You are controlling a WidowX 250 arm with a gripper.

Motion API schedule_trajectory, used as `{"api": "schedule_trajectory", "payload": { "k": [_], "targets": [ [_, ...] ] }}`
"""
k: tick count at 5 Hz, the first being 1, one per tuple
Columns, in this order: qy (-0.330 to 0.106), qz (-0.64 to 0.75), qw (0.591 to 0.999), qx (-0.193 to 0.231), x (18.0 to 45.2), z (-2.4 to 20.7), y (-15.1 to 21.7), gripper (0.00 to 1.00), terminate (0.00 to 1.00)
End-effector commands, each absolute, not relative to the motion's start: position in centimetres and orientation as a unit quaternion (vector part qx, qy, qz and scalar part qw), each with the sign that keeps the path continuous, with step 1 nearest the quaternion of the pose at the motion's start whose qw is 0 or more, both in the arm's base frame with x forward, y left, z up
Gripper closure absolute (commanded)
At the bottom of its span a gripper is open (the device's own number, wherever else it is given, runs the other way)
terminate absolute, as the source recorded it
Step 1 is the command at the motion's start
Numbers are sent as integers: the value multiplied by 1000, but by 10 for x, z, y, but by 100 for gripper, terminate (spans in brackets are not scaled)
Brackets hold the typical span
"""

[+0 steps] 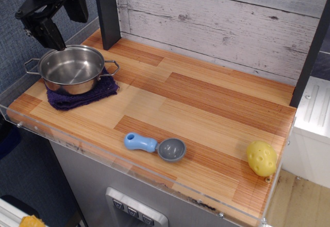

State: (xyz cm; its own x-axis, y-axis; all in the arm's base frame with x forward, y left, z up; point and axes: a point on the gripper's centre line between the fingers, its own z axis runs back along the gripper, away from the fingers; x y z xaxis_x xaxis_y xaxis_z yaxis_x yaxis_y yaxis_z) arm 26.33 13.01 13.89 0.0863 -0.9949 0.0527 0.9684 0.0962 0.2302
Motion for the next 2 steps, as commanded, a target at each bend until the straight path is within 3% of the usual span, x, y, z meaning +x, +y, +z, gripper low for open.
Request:
{"api": "schedule_trajectory", "payload": {
  "k": [1, 2],
  "targets": [
    [-98, -669, 734, 68, 263, 139, 130, 0, 0],
    [-93, -674, 729, 74, 271, 142, 114, 0, 0]
  ]
}}
